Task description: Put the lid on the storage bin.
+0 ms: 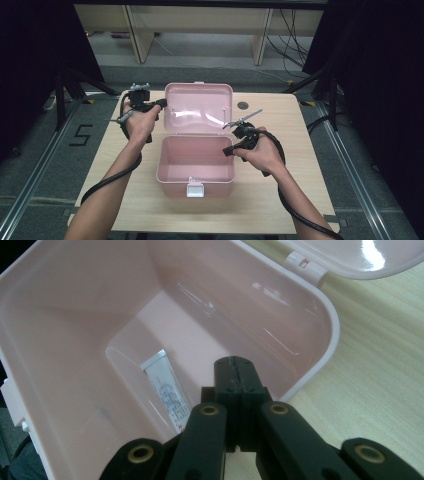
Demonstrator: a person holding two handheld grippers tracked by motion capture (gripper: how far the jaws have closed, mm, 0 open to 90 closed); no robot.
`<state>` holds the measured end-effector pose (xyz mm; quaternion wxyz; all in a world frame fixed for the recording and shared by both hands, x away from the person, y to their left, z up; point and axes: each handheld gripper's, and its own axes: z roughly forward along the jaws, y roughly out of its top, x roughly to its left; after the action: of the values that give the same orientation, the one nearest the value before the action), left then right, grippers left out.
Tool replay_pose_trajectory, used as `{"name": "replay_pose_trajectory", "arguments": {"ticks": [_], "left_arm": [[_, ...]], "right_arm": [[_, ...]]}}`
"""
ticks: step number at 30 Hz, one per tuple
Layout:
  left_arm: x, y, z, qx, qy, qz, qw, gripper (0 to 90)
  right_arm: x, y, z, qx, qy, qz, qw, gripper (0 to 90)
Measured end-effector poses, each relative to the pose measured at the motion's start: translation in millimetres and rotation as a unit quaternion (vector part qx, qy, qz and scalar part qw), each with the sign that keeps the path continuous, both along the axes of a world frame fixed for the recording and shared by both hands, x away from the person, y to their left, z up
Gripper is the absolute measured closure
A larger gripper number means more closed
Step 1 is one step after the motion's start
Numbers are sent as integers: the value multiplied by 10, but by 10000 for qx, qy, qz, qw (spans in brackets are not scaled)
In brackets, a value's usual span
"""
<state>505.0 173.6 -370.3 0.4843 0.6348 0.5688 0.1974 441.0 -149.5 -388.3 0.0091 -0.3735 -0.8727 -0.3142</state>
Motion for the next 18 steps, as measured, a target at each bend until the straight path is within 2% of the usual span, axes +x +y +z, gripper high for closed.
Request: {"name": "replay_pose_trajectory", "arguments": {"ticks": [11, 15, 18], "left_arm": [[-60, 17, -3, 0, -142, 7, 9999, 880], [-63, 21, -2, -8, -202, -34, 9998, 880], [-60, 21, -1, -3, -218, -57, 9997, 880]], "right_arm": [[1, -2, -3, 16, -37, -39, 10000, 900], [-10, -1, 5, 23, 139, -171, 9998, 900], [-3, 0, -2, 57, 90, -159, 9998, 900]]}}
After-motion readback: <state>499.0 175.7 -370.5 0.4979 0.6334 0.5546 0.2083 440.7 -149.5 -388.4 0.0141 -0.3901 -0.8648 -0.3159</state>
